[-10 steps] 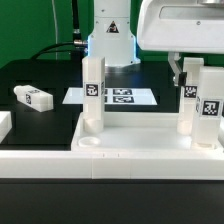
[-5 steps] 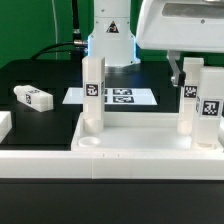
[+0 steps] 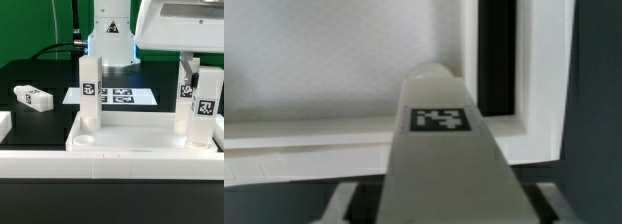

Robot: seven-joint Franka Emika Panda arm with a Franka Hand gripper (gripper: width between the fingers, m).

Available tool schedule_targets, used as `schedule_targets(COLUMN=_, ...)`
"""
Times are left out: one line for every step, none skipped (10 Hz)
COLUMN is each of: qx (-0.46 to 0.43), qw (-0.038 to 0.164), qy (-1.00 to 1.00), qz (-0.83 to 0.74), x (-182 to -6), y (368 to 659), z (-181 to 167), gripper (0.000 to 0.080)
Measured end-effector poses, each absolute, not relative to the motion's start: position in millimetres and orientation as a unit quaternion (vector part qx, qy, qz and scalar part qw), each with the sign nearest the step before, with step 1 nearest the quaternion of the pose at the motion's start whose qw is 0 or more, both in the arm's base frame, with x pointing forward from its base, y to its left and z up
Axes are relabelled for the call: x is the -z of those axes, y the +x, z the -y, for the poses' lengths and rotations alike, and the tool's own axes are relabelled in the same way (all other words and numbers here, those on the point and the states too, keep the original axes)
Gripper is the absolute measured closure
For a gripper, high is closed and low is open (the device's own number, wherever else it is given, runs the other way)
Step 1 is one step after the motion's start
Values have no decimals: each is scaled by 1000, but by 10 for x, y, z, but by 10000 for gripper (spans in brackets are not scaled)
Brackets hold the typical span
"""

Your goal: Assemble desk

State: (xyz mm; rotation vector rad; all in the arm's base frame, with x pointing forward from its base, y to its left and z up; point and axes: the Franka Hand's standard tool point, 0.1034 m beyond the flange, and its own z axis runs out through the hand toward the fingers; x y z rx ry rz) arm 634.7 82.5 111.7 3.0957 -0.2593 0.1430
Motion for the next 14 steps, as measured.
schedule_targets(qx=-47, qw=13, qy=990, qz=135, x=-1115, y=6346, z=-827, gripper=511)
schedule_targets(qx=-47, qw=12, qy=985, qz=167, x=-1114, y=6346, z=-827, gripper=511)
schedule_targets(qx=-47, qw=10, qy=979, qz=197, x=-1113, y=6345, z=-826, gripper=511)
schedule_targets(qx=-47, qw=5, qy=967, qz=250, x=-1112, y=6346, z=-822, gripper=511)
schedule_targets(qx=-47, qw=-7, qy=949, qz=312, x=-1108, y=6346, z=-802, gripper=510)
schedule_targets(qx=-50, qw=-13, qy=939, qz=339, x=-1103, y=6354, z=-794, gripper=509)
schedule_targets(qx=-50, qw=-24, qy=912, qz=406, x=-1099, y=6349, z=-804, gripper=509)
schedule_targets(qx=-49, qw=-32, qy=886, qz=461, x=-1096, y=6342, z=-821, gripper=509)
schedule_targets(qx=-47, qw=-37, qy=859, qz=509, x=-1094, y=6338, z=-838, gripper=509)
schedule_targets(qx=-46, qw=-39, qy=845, qz=531, x=-1093, y=6336, z=-839, gripper=509)
schedule_targets(qx=-41, qw=-46, qy=811, qz=581, x=-1089, y=6332, z=-850, gripper=509)
schedule_targets(qx=-40, qw=-48, qy=795, qz=604, x=-1088, y=6330, z=-857, gripper=509)
schedule_targets(qx=-35, qw=-53, qy=763, qz=643, x=-1086, y=6327, z=-871, gripper=509)
schedule_targets(qx=-31, qw=-57, qy=739, qz=671, x=-1084, y=6325, z=-883, gripper=509)
